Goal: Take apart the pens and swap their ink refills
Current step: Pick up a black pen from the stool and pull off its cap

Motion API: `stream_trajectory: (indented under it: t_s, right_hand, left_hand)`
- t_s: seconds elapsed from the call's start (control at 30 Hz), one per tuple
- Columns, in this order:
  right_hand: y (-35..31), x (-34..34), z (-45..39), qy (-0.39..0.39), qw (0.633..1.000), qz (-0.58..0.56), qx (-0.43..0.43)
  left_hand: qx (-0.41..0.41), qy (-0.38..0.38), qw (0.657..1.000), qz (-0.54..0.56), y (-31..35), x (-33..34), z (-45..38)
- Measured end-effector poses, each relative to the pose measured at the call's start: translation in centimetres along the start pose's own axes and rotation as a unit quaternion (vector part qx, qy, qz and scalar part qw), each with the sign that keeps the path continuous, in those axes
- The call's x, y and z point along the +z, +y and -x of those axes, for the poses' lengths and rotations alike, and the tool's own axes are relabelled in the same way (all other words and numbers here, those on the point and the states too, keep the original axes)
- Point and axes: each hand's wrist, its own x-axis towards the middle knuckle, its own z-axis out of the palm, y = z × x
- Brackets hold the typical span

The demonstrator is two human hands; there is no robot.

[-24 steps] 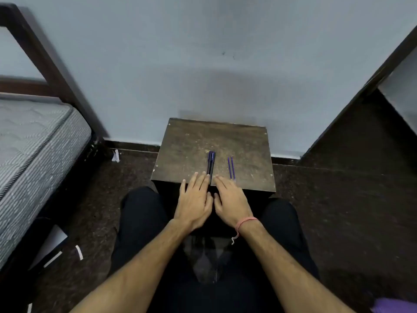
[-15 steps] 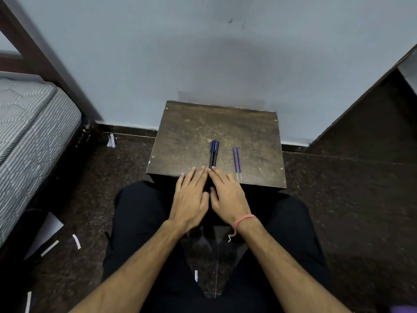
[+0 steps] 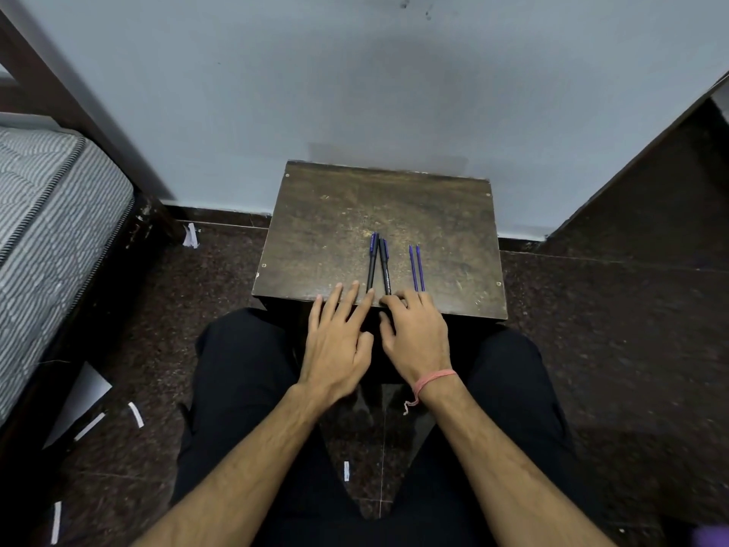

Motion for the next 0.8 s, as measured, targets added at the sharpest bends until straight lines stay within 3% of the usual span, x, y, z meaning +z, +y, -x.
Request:
stream_trajectory:
  t_s: [0.27, 0.47, 0.67, 0.8]
  right_hand:
    - [0.7, -0.8, 0.2, -0.009, 0.996, -0.059, 0.066]
    - [1.0, -2.0, 1.2, 0.089, 0.975, -0.163, 0.124]
    - [1.2, -5.0, 3.3, 0.223, 0.904, -0.313, 0.187]
    - [-0.4, -6.2, 5.8, 0.236, 0.844, -0.438, 0.2]
  left_hand:
    - [0.004, 0.007, 1.0, -0.013, -0.2, 0.3, 0.0]
    - [-0.001, 0.014, 1.0, -0.003, 0.1, 0.2, 0.0]
    - [-0.014, 0.036, 0.999, 0.039, 0.7, -0.2, 0.0]
    - [-0.041, 0.138, 0.985, 0.097, 2.3, -1.2, 0.1]
